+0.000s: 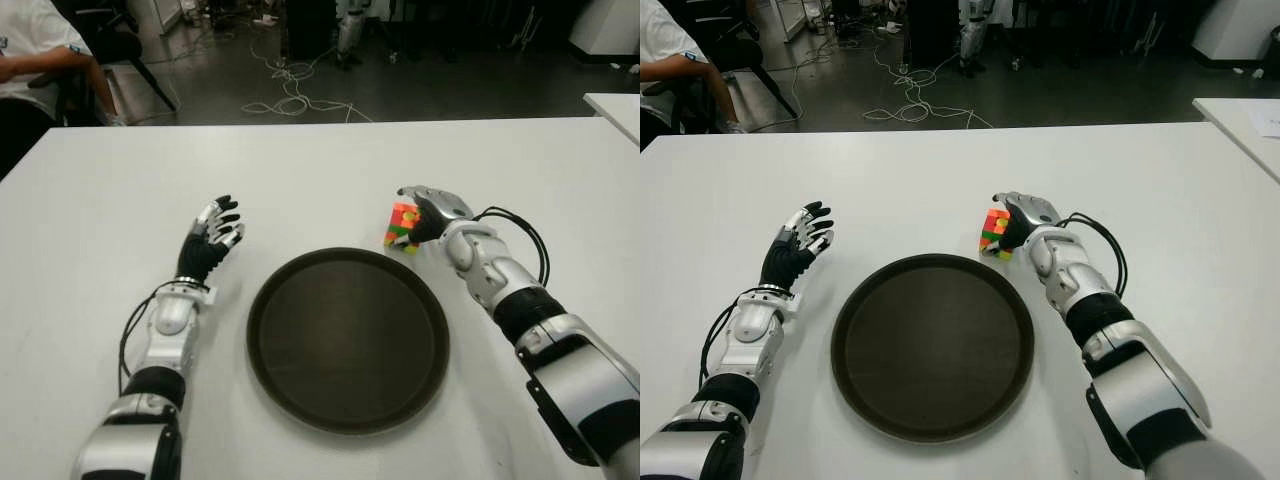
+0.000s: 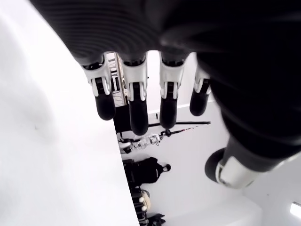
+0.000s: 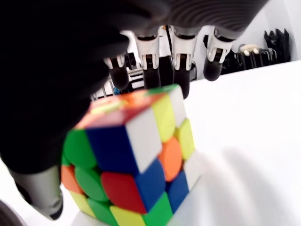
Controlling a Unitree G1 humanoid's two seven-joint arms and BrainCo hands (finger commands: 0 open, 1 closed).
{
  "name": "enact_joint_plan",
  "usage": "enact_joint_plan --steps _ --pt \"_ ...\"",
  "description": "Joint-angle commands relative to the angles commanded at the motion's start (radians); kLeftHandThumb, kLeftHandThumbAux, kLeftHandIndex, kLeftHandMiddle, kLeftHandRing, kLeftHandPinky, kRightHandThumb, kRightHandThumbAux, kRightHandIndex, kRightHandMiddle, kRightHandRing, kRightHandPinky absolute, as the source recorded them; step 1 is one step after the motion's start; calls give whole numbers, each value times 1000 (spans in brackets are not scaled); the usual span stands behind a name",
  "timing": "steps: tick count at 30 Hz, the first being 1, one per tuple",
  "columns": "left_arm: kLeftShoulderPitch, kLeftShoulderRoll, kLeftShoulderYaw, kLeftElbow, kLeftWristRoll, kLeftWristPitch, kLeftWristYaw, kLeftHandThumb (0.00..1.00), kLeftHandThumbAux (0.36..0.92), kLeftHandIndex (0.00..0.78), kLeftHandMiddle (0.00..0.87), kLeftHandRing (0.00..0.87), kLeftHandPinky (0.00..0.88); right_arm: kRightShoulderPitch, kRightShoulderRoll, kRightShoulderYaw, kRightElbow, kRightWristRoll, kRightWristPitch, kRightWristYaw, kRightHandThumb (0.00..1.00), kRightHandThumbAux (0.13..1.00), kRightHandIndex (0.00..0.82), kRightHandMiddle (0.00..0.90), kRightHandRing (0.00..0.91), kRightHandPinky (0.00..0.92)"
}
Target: Pick up the Rubik's Cube and put it in the plate
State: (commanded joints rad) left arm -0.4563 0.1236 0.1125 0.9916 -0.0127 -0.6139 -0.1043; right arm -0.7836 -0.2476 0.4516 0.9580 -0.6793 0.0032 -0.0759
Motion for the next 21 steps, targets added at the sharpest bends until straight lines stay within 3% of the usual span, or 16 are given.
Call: enact_joint_plan --steps 4,21 --pt "4 1 -1 -7 -3 2 0 45 640 159 179 169 141 -7 2 1 17 -1 -4 -4 0 724 139 144 130 90" --pt "19 3 -12 -47 3 22 6 33 655 146 170 153 120 -38 8 6 90 -5 -8 -36 0 717 137 145 135 104"
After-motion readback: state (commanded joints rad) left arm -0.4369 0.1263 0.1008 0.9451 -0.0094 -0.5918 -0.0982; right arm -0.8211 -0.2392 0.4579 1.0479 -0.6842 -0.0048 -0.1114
